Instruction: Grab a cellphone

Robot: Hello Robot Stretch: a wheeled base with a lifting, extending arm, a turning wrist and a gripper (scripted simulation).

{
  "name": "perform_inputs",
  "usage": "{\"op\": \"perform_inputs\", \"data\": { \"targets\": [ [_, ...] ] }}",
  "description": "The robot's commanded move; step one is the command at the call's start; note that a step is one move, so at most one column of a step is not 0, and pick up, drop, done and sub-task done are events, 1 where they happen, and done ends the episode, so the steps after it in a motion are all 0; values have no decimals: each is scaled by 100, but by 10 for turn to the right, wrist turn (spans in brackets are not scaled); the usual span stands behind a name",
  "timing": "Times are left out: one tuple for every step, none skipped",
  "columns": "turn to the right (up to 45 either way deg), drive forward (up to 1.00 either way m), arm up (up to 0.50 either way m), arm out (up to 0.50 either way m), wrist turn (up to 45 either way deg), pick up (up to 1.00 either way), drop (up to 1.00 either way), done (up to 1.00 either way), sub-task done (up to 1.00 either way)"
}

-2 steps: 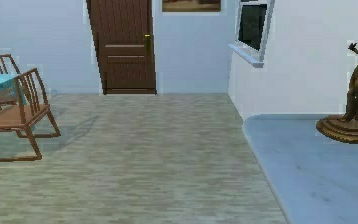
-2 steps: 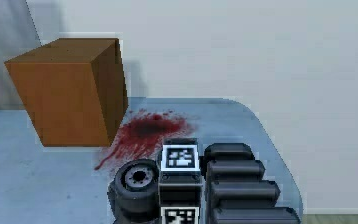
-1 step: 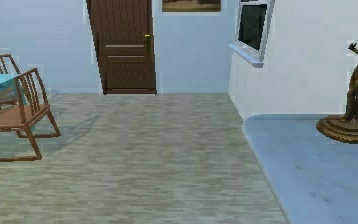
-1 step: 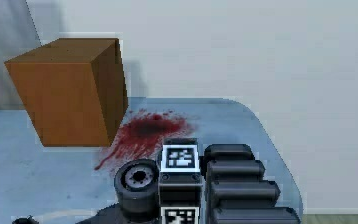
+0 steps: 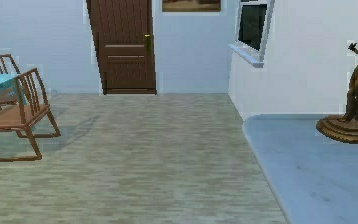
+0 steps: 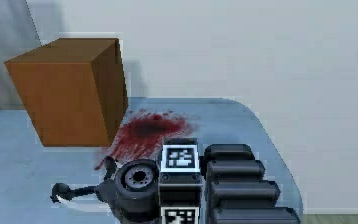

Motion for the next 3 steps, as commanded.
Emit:
{"op": "perform_inputs", "data": {
  "targets": [
    [0, 0, 0, 0, 390, 0, 0, 0, 0],
    [0, 0, -8, 0, 0, 0, 0, 0, 0],
    [0, 0, 0, 0, 0, 100, 0, 0, 0]
  ]
}}
